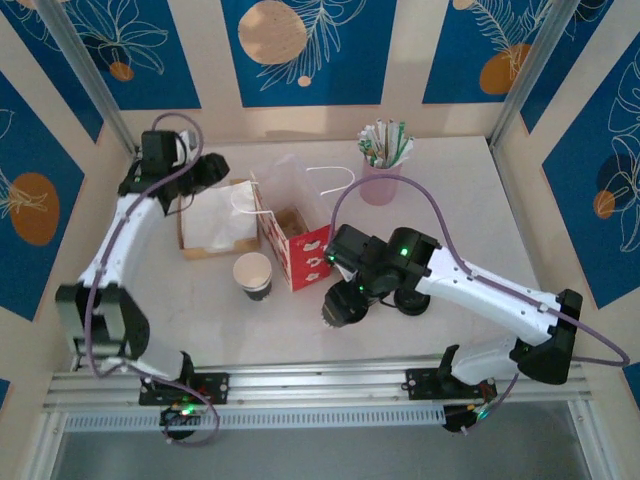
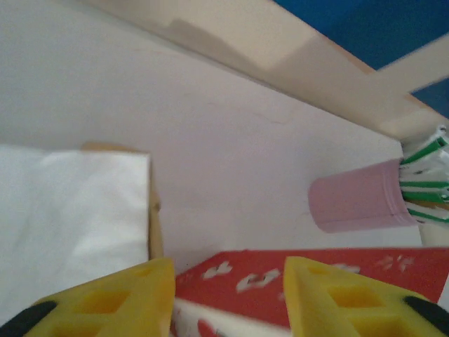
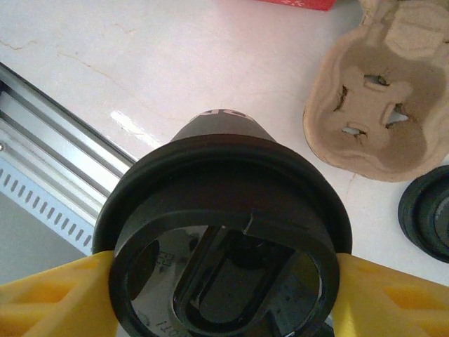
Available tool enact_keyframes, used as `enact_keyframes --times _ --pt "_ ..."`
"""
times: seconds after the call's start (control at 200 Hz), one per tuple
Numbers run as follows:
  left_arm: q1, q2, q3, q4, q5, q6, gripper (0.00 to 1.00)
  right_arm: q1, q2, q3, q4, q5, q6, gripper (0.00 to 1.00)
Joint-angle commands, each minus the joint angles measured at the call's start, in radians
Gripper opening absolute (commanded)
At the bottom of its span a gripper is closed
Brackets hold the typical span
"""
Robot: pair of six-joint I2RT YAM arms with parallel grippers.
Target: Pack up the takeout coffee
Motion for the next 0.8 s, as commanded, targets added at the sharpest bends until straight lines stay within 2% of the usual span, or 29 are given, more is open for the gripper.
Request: enact_keyframes --times 0.0,0.095,0.18,0.26,0.405,0.795 --pt "0.001 0.19 0.194 -0.003 0.215 0.079 0.4 -0.009 -0.032 -0.015 -0.012 -0.035 0.012 0.69" --pt "-0.011 0.37 0.416 -0.113 0.307 0.125 0.25 -0.013 -0.045 -0.015 -0.021 -0.037 0.01 0.69" --pt "-0.028 0.486 0.581 -0.212 0.359 0.172 0.23 -0.017 -0.056 -0.014 -0.027 -0.035 0.012 0.7" --pt "-0.037 0.553 0.641 -0.239 0.413 0.185 0.21 -0.02 -0.064 -0.014 -0.029 -0.032 0.015 0.7" --pt "-0.063 0.567 0.579 -0.218 0.457 0.21 0.2 -0.022 -0.073 -0.004 -0.037 -0.039 0.016 0.69" --pt "-0.107 0.413 0.238 0.012 0.481 0.164 0.19 -0.069 -0.142 0.014 -0.109 -0.018 0.018 0.69"
